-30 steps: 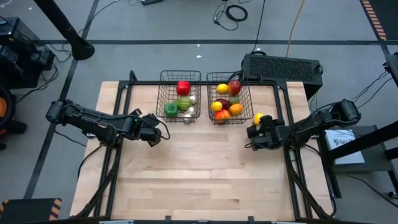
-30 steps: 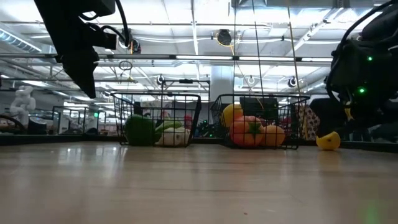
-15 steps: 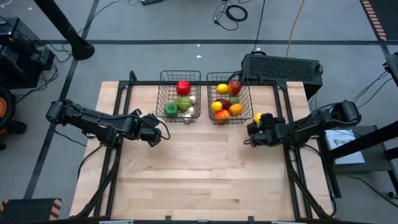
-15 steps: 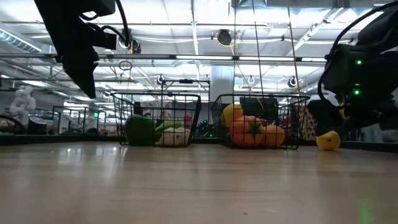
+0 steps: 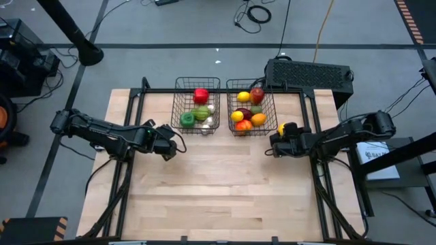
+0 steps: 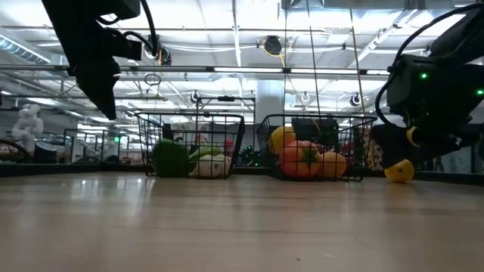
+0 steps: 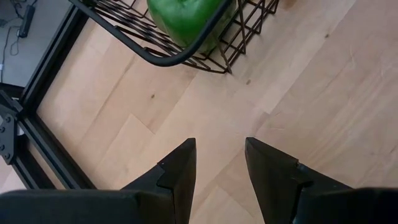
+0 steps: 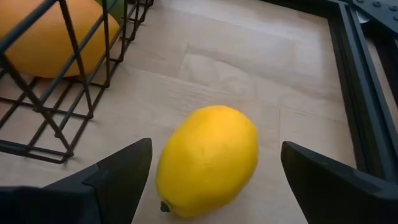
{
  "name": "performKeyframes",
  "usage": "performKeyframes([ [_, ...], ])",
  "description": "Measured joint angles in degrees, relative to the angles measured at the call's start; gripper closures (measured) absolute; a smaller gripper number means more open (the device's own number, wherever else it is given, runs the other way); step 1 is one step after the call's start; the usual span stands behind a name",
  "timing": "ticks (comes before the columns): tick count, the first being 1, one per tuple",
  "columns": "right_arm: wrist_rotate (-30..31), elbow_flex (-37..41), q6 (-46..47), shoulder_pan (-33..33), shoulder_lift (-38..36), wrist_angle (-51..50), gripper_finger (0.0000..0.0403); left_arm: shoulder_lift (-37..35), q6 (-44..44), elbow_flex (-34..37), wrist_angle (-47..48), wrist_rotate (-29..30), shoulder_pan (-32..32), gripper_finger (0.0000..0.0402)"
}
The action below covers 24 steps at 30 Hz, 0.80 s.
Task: Sort produce into baskets
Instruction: Put the yellow lemon into the right wire basket
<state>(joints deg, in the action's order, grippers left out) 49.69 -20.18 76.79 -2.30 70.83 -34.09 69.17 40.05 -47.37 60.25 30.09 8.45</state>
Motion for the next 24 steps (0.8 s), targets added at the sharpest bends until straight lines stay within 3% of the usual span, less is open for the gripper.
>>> performKeyframes([
  [13,-2.05,0.02,-4.94,2.01,0.0,2.48,0.0053,0.0,-0.37,-0.02,-1.6,0.0,0.0,0.0256],
  [24,-1.91,0.04,-6.77,4.38,0.0,4.09,0.0008,0.0,-0.39,-0.04,-1.6,-0.31,0.0,0.0256],
])
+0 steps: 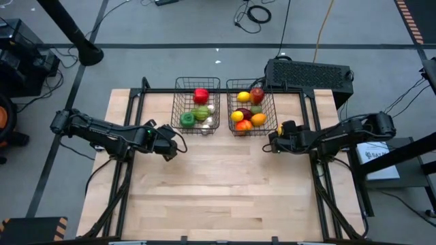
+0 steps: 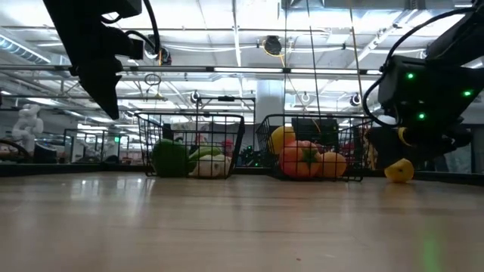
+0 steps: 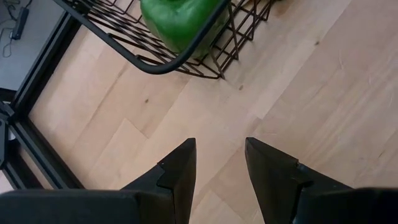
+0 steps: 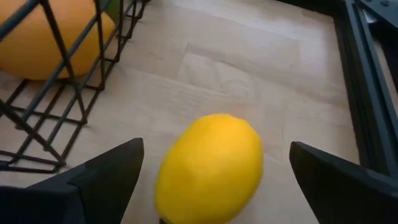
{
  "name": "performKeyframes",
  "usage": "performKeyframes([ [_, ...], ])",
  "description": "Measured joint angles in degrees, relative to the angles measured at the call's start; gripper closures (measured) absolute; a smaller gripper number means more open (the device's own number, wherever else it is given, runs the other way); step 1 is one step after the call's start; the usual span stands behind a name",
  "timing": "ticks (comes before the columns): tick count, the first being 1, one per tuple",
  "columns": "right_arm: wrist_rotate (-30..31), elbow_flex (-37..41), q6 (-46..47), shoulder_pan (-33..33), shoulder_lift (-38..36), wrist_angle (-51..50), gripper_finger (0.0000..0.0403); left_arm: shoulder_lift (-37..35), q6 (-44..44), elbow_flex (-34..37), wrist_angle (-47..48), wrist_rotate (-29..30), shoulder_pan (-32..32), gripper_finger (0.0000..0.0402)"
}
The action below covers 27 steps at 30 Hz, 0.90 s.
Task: Sort produce into baskets
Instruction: Put the yellow lemon into the right wire basket
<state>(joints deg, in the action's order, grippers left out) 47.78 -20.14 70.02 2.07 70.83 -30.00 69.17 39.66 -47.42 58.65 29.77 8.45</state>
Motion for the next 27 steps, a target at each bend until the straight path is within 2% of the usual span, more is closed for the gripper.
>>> performKeyframes([
  [7,-3.26,0.0,-5.35,2.01,0.03,2.66,0.0023,0.0,0.04,0.0,0.0,-0.17,0.0,0.0256],
  [16,-5.84,2.25,-6.62,2.79,0.04,3.64,0.0028,0.0,0.04,0.0,-0.07,-0.89,0.0,0.0256],
  [27,-4.66,3.72,-10.09,2.79,0.02,8.87,0.0028,0.0,-0.05,0.0,-0.06,-0.89,0.0,0.0256],
])
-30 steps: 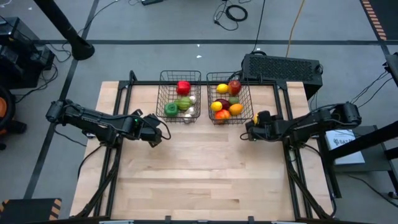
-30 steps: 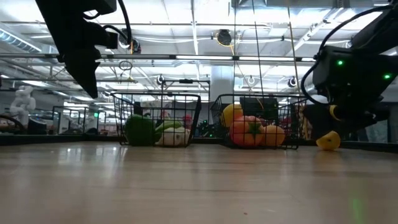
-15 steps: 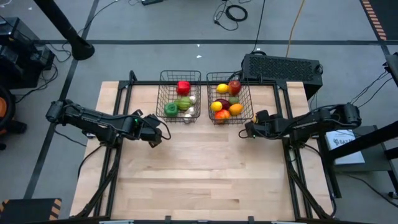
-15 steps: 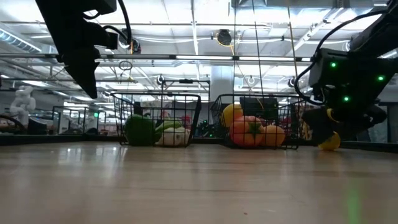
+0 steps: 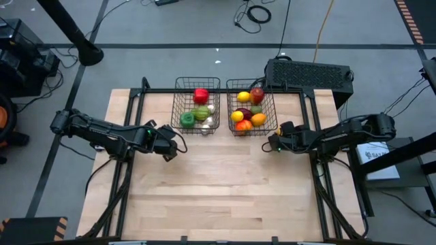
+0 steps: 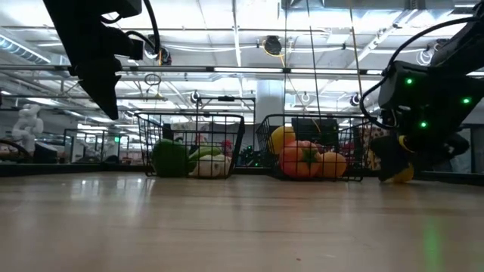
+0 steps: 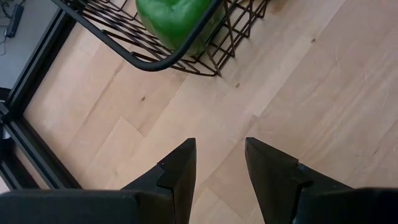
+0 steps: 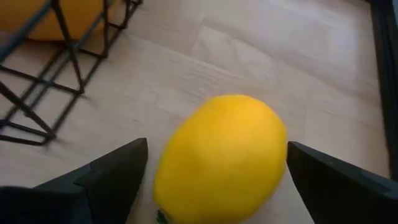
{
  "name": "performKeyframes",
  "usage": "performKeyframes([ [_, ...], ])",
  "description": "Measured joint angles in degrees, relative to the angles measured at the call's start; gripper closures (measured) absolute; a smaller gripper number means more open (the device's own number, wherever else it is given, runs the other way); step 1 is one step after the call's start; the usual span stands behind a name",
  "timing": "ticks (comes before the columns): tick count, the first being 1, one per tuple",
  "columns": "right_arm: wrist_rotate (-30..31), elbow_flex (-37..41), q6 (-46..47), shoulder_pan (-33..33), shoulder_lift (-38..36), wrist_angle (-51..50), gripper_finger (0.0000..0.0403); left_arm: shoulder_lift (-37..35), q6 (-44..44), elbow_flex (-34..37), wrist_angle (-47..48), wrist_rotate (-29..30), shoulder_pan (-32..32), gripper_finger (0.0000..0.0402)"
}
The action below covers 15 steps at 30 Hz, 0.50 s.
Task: Sort produce into baskets
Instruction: Put the yellow lemon into the right wire basket
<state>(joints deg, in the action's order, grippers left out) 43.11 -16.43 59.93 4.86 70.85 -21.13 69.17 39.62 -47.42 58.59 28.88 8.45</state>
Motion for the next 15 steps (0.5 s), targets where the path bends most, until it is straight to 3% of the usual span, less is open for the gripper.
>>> performKeyframes([
  [15,-0.36,0.0,-0.84,-0.02,0.0,-0.08,0.0127,0.0,0.0,0.0,0.0,0.02,0.0,0.0256],
])
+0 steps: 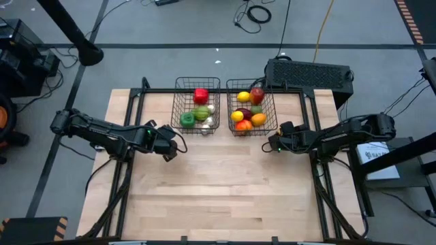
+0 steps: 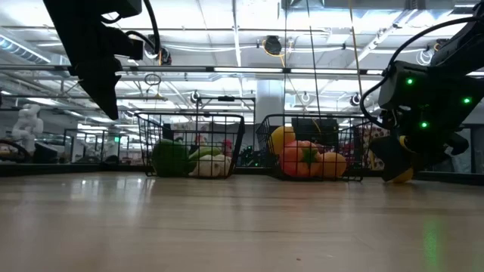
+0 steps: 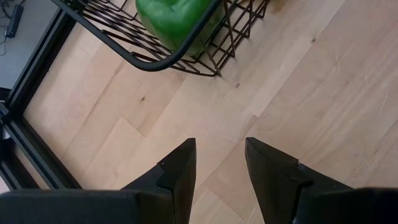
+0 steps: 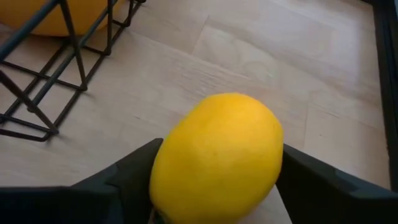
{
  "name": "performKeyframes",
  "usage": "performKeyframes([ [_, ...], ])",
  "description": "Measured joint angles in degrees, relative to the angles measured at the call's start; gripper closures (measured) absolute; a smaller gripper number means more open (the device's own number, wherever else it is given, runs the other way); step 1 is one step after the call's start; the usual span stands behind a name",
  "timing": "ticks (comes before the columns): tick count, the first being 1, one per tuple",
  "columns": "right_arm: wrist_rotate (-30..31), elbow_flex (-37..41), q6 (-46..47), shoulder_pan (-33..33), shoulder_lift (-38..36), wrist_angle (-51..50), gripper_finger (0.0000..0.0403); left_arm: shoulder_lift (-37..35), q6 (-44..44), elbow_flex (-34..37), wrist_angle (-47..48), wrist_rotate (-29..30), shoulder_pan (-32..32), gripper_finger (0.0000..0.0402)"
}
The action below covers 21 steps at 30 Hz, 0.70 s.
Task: Sort produce into baskets
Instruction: Put the yellow lemon into the right wire basket
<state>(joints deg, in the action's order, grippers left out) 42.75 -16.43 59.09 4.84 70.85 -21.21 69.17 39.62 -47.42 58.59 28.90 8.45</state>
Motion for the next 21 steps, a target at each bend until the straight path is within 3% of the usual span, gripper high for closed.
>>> performKeyframes([
  [8,-3.08,-1.04,-1.48,-0.02,-0.07,-1.37,0.0131,0.0,0.0,0.0,0.0,-0.01,0.0,0.0256],
  [21,-13.57,-9.05,-0.12,-3.37,-0.07,-16.17,0.0134,0.0,0.0,0.0,0.0,-0.19,0.0,0.0256],
])
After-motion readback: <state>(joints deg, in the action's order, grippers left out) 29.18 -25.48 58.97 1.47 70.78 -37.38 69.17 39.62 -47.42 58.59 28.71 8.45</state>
